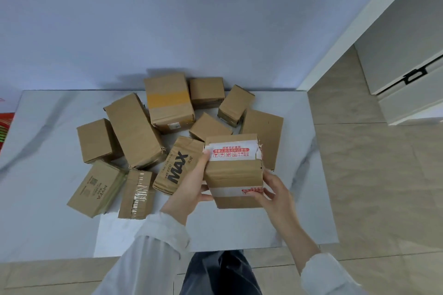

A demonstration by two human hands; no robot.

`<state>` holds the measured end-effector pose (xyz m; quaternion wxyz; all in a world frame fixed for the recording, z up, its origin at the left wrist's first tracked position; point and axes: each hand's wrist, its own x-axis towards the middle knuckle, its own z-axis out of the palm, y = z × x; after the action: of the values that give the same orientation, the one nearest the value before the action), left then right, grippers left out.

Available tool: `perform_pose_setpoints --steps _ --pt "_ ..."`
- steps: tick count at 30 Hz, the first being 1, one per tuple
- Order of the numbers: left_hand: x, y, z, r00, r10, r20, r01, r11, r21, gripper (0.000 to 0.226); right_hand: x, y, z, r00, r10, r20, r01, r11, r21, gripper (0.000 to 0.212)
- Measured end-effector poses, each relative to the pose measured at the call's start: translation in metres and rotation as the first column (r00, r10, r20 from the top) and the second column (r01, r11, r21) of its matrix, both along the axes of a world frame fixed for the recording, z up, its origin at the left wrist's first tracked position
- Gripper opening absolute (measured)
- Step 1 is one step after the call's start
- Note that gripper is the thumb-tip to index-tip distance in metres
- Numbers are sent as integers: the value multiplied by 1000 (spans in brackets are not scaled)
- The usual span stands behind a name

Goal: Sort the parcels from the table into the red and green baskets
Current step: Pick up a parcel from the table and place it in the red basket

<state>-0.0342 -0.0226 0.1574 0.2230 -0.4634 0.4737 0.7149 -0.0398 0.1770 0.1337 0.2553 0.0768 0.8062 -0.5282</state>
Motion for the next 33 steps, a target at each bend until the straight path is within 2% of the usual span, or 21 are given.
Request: perform_pose_setpoints --steps 3,6,8,11,15,18,19,21,24,26,28,30,33 --pt "-6 -5 28 990 39 -134 -43 999 -24 46 -20 -1 36 994 105 -27 -105 994 -26 55" --pt "-8 -8 46 968 -11 -251 -8 997 -74 48 -33 -2 71 993 113 18 -111 990 -84 49" --pt "-7 -6 58 949 -29 -315 -6 994 -110 34 -38 -6 91 992 114 53 -107 986 -131 49" --pt "-3 -2 71 917 -75 -391 16 989 -150 21 -44 -11 110 994 90 68 -75 977 -199 28" --pt "3 1 88 881 -96 -463 33 989 -142 29 -47 -8 116 997 75 1 -75 993 -92 25" --pt "2 -1 100 872 -17 -490 14 1000 -9 50 -43 -5 119 994 89 -68 -95 991 -90 18" --pt "0 -3 104 877 9 -480 7 1000 31 51 -41 -4 120 991 109 -81 -117 988 -102 22" --pt "-3 -6 109 897 74 -436 -47 996 73 48 -39 -1 118 984 150 -96 -162 978 -130 42" --pt "-4 -8 110 912 125 -391 -112 992 56 51 -38 4 114 968 224 -111 -240 956 -170 65" --pt "-1 -9 113 900 135 -415 -125 991 51 43 -37 7 118 963 247 -106 -266 934 -239 81" --pt "3 -8 117 866 144 -478 -143 989 40 32 -36 8 125 969 244 -40 -241 894 -378 100" --pt "8 -5 118 825 103 -555 -97 994 41 48 -36 7 131 968 247 52 -189 848 -495 101" --pt "18 0 117 779 41 -626 -4 998 60 76 -40 5 137 975 174 135 -71 828 -556 83"
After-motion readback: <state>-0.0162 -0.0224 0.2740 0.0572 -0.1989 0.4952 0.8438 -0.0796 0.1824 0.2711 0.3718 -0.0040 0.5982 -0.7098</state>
